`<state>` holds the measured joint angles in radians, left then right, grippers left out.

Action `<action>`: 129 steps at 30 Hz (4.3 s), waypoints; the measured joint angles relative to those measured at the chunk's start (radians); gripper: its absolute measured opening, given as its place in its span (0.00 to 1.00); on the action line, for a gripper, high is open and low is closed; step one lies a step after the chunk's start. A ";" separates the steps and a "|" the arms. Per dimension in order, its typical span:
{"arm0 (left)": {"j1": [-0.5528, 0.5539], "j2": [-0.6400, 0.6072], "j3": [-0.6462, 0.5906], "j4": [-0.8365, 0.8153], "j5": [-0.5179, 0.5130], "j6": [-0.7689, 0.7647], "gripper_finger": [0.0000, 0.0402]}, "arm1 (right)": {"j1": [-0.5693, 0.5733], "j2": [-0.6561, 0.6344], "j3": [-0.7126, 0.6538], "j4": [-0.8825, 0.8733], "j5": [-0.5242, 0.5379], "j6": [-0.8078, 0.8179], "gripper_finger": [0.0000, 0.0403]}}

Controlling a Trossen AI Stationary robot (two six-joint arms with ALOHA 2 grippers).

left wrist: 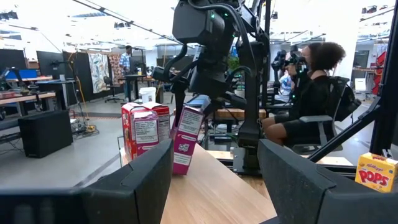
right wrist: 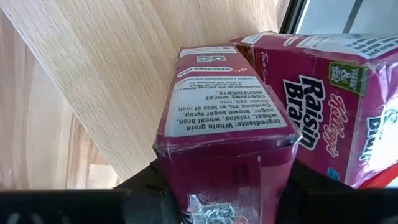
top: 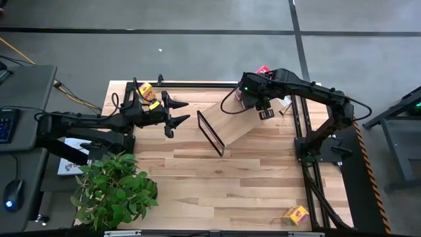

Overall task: Stack cereal on shelf
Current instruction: Put the purple cereal box on the shelf aligned with the other purple cereal box, then put the top yellow cereal box on the shelf

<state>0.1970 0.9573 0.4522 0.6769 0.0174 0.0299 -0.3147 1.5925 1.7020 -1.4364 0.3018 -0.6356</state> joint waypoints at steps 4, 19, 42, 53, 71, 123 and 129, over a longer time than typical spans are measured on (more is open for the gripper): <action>0.000 0.000 0.000 0.000 0.000 0.000 0.56 | 0.000 0.000 0.000 0.001 0.004 0.000 0.44; 0.000 0.000 0.000 0.000 0.000 0.000 0.56 | 0.001 0.000 0.000 0.042 0.070 -0.071 0.58; 0.000 0.000 0.000 0.000 0.000 0.000 0.56 | 0.001 -0.001 0.000 0.072 0.106 -0.056 0.58; 0.000 0.000 0.000 0.000 0.000 0.000 0.56 | 0.001 -0.001 0.000 0.058 0.122 -0.062 0.58; 0.000 0.000 0.000 0.001 -0.002 0.000 0.56 | 0.002 -0.005 0.183 0.023 0.049 -0.036 0.58; 0.108 0.046 0.394 -1.287 -0.698 -0.433 0.56 | 0.068 -0.654 -1.388 2.530 -0.347 0.706 0.58; 0.168 0.046 0.392 -1.566 -0.810 -0.655 0.56 | 0.067 -0.577 -1.298 2.404 -0.275 0.706 0.58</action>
<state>0.3653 1.0032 0.8444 -0.8887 -0.7927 -0.6248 -0.2478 1.0157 0.4044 0.9676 0.0264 0.0704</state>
